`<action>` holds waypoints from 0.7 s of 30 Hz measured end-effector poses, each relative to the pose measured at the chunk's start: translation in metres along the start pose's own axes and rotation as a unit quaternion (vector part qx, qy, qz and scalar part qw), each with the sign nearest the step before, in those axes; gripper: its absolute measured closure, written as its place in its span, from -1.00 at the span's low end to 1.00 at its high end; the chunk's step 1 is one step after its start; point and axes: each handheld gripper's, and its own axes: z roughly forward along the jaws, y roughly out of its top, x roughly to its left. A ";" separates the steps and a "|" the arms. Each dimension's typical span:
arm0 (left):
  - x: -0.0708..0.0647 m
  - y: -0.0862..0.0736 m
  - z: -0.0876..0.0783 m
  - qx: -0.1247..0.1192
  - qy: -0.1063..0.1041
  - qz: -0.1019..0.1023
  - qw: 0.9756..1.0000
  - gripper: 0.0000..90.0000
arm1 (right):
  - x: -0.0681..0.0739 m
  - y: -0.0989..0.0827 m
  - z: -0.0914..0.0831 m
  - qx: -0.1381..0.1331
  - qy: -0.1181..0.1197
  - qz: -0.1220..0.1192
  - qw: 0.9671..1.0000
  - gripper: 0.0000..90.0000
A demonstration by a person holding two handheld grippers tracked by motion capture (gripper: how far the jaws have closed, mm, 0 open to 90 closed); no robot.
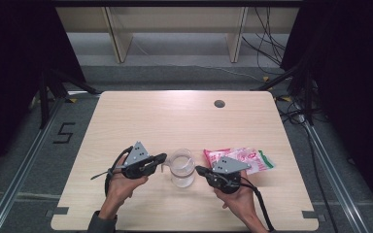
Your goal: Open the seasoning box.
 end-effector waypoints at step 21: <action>0.000 -0.020 -0.024 0.026 0.007 0.003 1.000 -0.03 | 0.007 0.023 0.009 -0.016 -0.004 -0.016 1.000 0.95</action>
